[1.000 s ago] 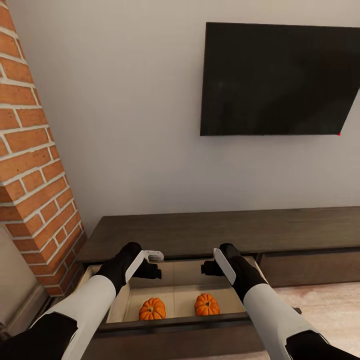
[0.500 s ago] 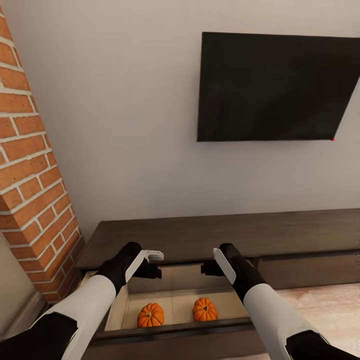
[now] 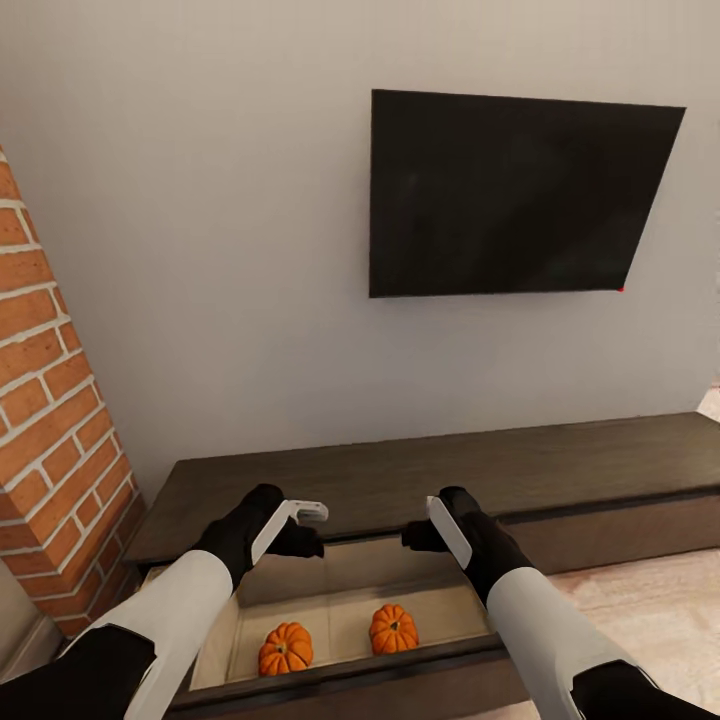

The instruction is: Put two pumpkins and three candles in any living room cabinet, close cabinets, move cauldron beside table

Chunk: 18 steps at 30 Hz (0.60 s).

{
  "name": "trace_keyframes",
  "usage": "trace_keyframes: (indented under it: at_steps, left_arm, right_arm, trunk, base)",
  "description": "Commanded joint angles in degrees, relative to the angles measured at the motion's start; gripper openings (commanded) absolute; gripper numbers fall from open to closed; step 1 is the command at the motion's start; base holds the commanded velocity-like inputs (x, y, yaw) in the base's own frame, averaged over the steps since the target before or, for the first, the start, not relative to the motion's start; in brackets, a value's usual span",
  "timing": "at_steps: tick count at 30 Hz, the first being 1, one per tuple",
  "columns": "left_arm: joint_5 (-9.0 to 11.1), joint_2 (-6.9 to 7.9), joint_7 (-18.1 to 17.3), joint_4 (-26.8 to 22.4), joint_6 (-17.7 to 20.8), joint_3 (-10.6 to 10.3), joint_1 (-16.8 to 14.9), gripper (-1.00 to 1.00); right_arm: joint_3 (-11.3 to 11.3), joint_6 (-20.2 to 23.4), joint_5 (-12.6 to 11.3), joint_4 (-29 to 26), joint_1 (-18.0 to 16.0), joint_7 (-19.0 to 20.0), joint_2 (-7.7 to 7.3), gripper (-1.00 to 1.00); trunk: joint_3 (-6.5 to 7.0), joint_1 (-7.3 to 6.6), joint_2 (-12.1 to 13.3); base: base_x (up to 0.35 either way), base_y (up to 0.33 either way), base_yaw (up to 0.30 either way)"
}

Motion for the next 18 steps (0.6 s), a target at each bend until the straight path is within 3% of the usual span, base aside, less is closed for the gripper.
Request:
trace_keyframes:
  at_steps: [1,9,18]
  left_arm:
    - [0.27,0.04,0.13,-0.06,0.20,-0.27,-0.03,1.00]
    - [0.22,0.03,0.13,-0.06,0.20,-0.27,-0.03,1.00]
    - [0.19,-0.01,0.13,-0.06,0.18,-0.27,-0.03,1.00]
  right_arm:
    - [0.21,0.13,-0.61,-0.06,-0.03,-0.55,-0.04,1.00]
    - [0.20,0.08,-0.61,-0.07,-0.03,-0.55,-0.05,1.00]
    - [0.19,0.07,-0.61,-0.07,-0.03,-0.55,-0.05,1.00]
  trunk:
    - [0.13,-0.23,0.39]
    - [1.60,-1.99,3.60]
    - [3.58,-3.97,7.21]
  base:
    - [0.000,0.000,-0.012]
    - [0.000,0.000,-0.018]
    - [0.000,0.000,-0.191]
